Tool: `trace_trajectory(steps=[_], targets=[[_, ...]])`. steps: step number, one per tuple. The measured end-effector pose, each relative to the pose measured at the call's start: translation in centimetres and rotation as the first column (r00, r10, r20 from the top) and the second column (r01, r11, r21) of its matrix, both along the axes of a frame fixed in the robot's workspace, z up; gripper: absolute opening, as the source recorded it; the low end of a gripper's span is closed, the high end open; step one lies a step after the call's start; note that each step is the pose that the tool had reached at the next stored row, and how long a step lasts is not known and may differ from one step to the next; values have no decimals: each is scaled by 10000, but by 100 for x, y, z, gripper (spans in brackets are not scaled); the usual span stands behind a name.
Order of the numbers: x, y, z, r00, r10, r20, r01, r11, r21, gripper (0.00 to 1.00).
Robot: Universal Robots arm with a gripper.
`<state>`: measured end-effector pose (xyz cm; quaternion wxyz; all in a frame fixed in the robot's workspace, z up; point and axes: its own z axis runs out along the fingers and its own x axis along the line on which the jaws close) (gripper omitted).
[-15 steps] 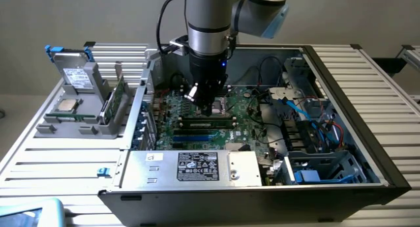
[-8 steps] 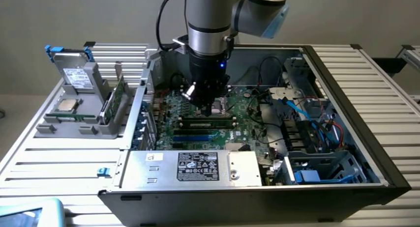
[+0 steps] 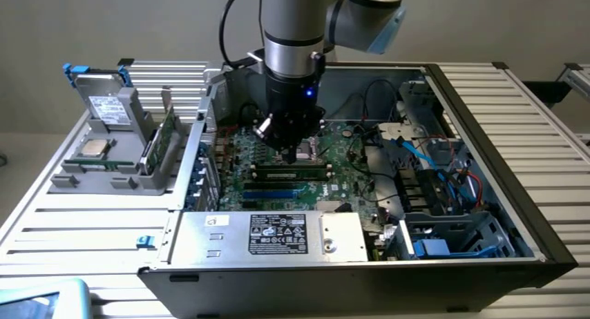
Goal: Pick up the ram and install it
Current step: 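Press down the ram until it locks into place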
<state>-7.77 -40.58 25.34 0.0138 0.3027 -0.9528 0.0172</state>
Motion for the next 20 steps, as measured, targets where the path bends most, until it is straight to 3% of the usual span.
trace_trajectory(steps=[4,9,14,20], targets=[[0,0,0,9982,-594,0,594,9982,0,11],[0,0,0,9914,-1306,0,1306,9914,0,11],[0,0,0,9814,-1920,1,1920,9814,-1,11],[0,0,0,9651,-2620,7,2620,9651,-3,11]])
